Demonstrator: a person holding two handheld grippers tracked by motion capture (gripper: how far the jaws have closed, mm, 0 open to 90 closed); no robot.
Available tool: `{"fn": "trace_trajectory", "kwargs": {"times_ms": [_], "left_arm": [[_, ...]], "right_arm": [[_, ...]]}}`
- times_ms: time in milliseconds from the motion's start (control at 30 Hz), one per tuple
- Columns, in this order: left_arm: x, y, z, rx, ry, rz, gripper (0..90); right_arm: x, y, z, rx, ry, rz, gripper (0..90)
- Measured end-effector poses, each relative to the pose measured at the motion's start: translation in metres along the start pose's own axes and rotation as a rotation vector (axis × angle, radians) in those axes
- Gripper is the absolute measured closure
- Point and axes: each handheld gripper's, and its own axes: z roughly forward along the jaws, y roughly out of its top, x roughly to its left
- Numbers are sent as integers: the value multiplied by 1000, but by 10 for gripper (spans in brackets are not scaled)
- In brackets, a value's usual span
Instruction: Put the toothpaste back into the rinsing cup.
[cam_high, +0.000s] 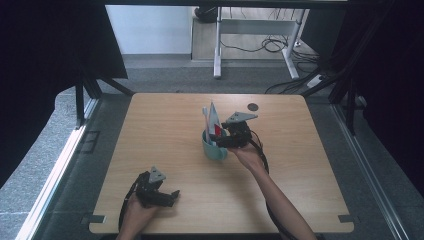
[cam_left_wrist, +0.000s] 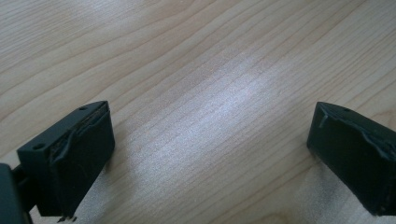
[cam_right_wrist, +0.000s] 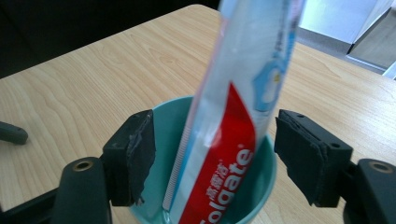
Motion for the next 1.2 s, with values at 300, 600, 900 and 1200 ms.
{"fn": "trace_trajectory", "kwargs": {"times_ms": [300,600,900,1200], "left_arm": [[0,0,0,0,0,0,7],[0,0,0,0,0,0,8],[0,0,0,1,0,0,7],[0,0,0,1,1,0,8]], "right_arm": [[1,1,-7,19,-7,-7,179],[3,3,-17,35,-2,-43,116],[5,2,-26,63,-3,-69,12],[6,-4,-38,69,-1,-74,0]]}}
